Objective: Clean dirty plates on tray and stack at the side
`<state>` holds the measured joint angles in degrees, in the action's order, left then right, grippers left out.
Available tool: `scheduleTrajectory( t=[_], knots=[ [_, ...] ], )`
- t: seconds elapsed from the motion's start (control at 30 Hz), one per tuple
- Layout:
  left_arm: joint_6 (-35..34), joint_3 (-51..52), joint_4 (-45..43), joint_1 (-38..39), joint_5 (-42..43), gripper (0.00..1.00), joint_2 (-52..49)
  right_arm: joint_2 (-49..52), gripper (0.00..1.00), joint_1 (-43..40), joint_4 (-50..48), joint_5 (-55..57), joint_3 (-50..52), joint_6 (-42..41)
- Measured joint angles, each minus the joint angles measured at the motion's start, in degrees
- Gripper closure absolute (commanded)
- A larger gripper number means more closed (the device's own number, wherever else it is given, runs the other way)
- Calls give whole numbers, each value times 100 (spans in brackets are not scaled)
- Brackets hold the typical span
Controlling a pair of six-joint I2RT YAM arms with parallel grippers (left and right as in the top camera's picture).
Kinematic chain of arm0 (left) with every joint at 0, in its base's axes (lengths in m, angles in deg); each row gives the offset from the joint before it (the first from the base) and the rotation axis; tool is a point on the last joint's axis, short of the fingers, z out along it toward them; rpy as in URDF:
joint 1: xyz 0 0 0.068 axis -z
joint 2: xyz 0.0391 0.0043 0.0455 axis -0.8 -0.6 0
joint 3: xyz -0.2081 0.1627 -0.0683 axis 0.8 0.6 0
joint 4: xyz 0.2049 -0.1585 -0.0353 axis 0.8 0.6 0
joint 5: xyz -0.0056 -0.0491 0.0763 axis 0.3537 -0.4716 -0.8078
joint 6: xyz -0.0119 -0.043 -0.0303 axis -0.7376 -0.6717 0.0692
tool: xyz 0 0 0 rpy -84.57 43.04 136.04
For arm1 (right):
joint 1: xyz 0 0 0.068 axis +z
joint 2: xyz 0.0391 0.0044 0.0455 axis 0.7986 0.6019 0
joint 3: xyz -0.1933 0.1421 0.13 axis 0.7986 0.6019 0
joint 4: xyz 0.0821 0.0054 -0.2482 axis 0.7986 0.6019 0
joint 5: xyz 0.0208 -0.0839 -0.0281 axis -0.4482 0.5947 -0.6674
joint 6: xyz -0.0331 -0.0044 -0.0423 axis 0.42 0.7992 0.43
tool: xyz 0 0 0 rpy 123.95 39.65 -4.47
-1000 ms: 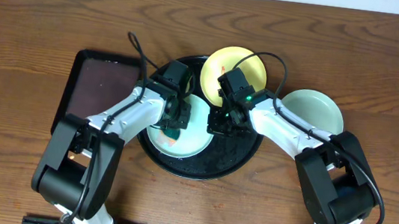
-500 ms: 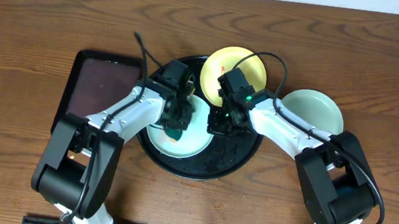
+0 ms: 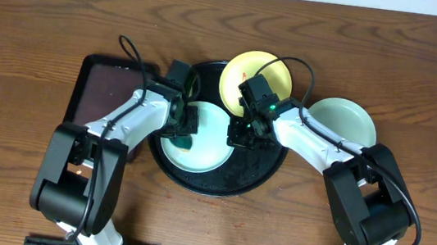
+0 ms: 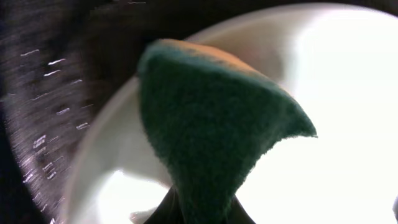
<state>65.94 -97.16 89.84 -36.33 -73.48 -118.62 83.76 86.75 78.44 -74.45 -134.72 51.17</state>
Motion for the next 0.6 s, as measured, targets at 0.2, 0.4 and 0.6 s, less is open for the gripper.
scheduleTrajectory(
  t=[0.2, 0.4, 0.6],
  knots=[
    [1379, 0, 7, -7, 1132, 92, -87, 0, 99, 0, 0, 0, 0, 0],
    [1910, 0, -57, 52, 1558, 92, -118, 0, 99, 0, 0, 2, 0, 0],
    [1467, 0, -238, 72, 975, 92, -118, 0, 99, 0, 2, -4, 0, 2]
  ],
)
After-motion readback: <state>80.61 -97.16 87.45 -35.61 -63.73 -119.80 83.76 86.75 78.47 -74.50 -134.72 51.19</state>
